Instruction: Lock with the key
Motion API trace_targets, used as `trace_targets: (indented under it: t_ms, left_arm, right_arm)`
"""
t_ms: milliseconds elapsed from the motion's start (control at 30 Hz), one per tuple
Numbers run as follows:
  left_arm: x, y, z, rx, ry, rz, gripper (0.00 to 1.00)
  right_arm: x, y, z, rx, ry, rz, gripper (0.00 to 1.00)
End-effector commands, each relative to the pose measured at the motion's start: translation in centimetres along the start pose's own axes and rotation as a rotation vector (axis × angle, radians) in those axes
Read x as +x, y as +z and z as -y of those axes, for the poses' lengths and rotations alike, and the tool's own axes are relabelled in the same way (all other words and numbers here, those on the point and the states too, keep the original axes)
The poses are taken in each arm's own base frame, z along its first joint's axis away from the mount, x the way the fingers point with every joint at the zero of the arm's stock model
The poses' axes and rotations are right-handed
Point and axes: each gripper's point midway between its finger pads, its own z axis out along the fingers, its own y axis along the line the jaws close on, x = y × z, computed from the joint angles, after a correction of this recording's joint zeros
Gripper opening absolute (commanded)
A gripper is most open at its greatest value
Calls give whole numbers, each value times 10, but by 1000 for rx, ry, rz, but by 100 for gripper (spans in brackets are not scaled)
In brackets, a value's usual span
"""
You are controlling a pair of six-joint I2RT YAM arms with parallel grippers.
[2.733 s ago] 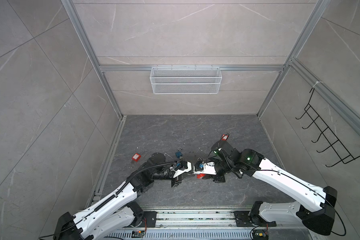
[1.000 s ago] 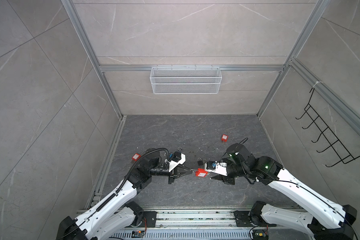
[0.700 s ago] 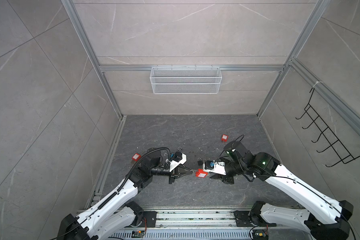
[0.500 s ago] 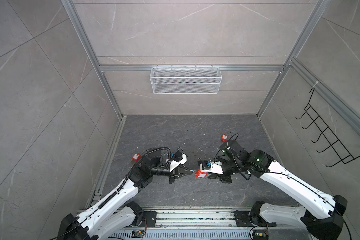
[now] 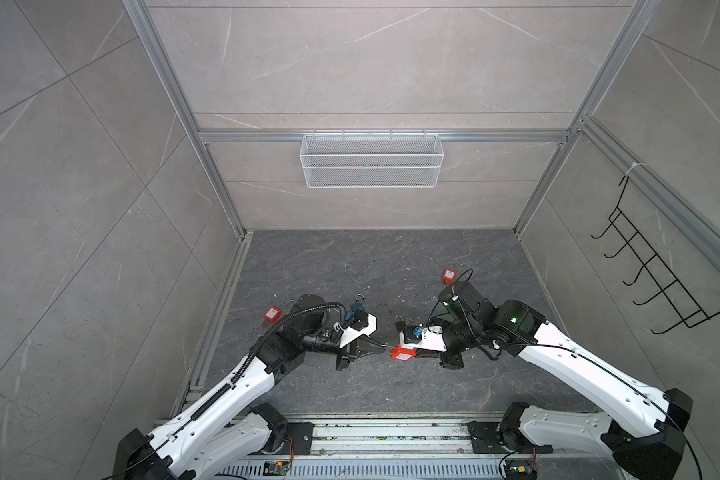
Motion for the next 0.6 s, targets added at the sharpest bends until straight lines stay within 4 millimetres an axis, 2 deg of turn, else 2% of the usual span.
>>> trace_targets:
  t_ms: [0, 233, 367, 467, 567]
  left_arm:
    - [-23, -11, 2, -25, 90, 19, 0]
    - [-25, -13, 0, -42, 115, 6, 0]
    - [-22, -14, -5, -62, 111, -35, 0]
    - [-5, -14, -19, -101, 48, -185, 0]
    - [21, -15, -33, -118, -25, -371, 0]
  right_arm:
    - [39, 3, -9, 0, 31, -122, 0]
    - [56, -4, 2, 52, 119, -80, 0]
    - [68, -6, 9, 76, 161, -113, 0]
    - [75, -8, 32, 186, 235, -129, 0]
    - [76, -16, 58, 327, 325, -112, 0]
